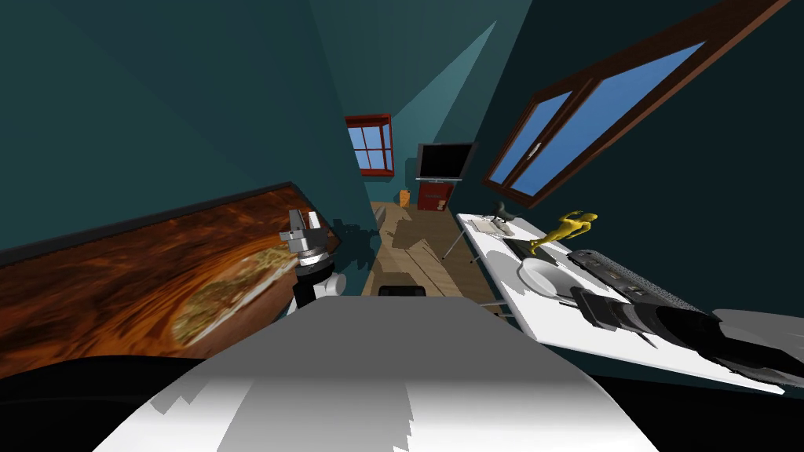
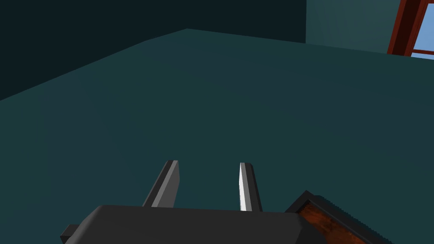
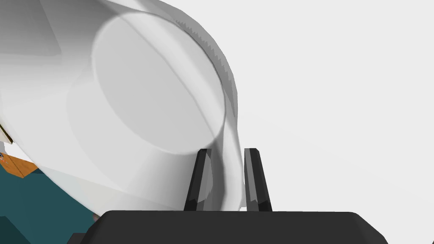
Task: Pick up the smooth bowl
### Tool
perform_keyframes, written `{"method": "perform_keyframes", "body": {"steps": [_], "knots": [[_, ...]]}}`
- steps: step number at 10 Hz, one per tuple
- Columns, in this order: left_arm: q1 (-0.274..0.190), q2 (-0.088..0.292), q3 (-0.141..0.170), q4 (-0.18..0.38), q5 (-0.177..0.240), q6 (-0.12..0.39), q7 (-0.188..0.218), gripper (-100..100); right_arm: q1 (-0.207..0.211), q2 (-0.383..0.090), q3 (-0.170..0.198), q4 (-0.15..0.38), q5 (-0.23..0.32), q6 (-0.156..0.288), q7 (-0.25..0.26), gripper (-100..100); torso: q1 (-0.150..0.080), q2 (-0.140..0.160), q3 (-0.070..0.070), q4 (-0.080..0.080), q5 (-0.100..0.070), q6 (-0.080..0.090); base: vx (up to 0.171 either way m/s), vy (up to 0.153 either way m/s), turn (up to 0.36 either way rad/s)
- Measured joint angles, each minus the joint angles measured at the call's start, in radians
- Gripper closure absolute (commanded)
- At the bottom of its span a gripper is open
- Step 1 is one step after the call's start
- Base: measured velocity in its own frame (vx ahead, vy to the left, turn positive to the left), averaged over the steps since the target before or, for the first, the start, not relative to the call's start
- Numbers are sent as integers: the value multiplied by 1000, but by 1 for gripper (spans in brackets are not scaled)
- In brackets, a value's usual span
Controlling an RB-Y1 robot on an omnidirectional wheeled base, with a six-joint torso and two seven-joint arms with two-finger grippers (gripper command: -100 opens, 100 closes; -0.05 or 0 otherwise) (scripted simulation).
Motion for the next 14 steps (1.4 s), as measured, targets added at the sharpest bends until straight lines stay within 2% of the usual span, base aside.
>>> {"method": "perform_keyframes", "body": {"steps": [2,3,5,6,8,9,11,13,14], "knots": [[0,0,0,0,0,0,0,0,60,-20,-59,-66,44,42,-52,100,-2,1,1,0,0,2,-19,-29,-27],[0,0,0,0,0,0,0,0,70,-23,-74,-95,53,48,-70,100,-1,1,0,0,-1,1,-30,-42,-19],[0,0,0,0,0,0,0,0,128,-40,-134,-164,101,87,-125,100,-3,2,1,0,-2,3,-26,-34,-18],[0,0,0,0,0,0,0,0,140,-40,-155,-185,109,90,-138,100,-2,1,0,-1,-3,1,-27,-40,-23],[0,0,0,0,0,0,0,0,200,-59,-216,-248,156,125,-188,100,-2,1,0,-1,-3,2,-23,-26,-17],[0,0,0,0,0,0,0,0,209,-61,-234,-280,167,133,-210,100,-1,0,-1,-1,-3,1,-24,-33,-19],[0,0,0,0,0,0,0,0,258,-76,-291,-338,220,164,-267,100,-2,0,0,-1,-3,2,-22,-30,-16],[0,0,0,0,0,0,0,0,282,-80,-326,-382,225,167,-283,100,1,-1,-1,-1,-3,0,-18,-16,-17],[0,0,0,0,0,0,0,0,306,-88,-352,-410,254,189,-307,100,0,-1,-1,-1,-3,1,-30,-33,-25]]}}
